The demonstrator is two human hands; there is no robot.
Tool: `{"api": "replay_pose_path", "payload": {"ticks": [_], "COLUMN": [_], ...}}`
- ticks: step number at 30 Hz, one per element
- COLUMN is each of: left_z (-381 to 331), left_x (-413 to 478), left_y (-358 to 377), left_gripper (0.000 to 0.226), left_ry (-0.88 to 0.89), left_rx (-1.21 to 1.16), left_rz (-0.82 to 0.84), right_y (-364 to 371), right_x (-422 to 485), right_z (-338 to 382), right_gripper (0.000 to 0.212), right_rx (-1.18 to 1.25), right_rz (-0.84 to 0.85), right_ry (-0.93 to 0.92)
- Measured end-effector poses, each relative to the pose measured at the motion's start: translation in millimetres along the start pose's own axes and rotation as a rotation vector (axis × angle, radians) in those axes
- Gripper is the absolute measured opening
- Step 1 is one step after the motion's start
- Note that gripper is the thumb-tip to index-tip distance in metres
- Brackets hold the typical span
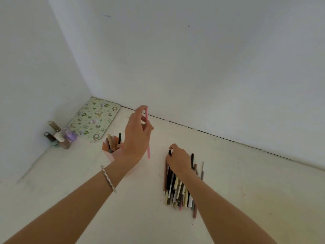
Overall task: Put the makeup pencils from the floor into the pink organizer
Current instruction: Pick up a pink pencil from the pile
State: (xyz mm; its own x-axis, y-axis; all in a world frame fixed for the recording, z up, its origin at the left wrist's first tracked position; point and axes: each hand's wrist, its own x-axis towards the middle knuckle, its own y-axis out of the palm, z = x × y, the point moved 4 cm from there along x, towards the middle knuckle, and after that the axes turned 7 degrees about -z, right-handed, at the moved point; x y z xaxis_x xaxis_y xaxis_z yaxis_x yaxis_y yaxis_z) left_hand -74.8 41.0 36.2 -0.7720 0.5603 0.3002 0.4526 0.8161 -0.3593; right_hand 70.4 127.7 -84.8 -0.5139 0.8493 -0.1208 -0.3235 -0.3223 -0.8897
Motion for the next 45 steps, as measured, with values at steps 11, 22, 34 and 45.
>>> {"api": "replay_pose_path", "payload": {"ticks": [11, 22, 34, 45], "left_z": [15.3, 45.0, 20.4, 38.1], "left_x": [43.5, 22.0, 20.2, -74.9], "left_y": [-119.3, -130.4, -124.4, 38.3], "left_gripper": [0.038, 0.02, 0.034, 0.028], "left_ry": [-0.014, 0.207, 0.034, -0.133], "left_rx": [-0.076, 0.304, 0.041, 0.579], "left_rz": [-0.347, -0.234, -0.136, 0.594], "right_y": [-90.8, -114.5, -35.3, -79.9], "right_x": [16.4, -11.4, -39.6, -24.1], "right_z": [66.9, 160.3, 165.6, 47.9], "right_gripper": [0.02, 0.022, 0.019, 0.029], "right_rx": [0.678, 0.896, 0.375, 0.435], "right_rz": [-0.434, -0.643, -0.382, -0.346], "right_ry": [-0.01, -0.239, -0.46, -0.019]}}
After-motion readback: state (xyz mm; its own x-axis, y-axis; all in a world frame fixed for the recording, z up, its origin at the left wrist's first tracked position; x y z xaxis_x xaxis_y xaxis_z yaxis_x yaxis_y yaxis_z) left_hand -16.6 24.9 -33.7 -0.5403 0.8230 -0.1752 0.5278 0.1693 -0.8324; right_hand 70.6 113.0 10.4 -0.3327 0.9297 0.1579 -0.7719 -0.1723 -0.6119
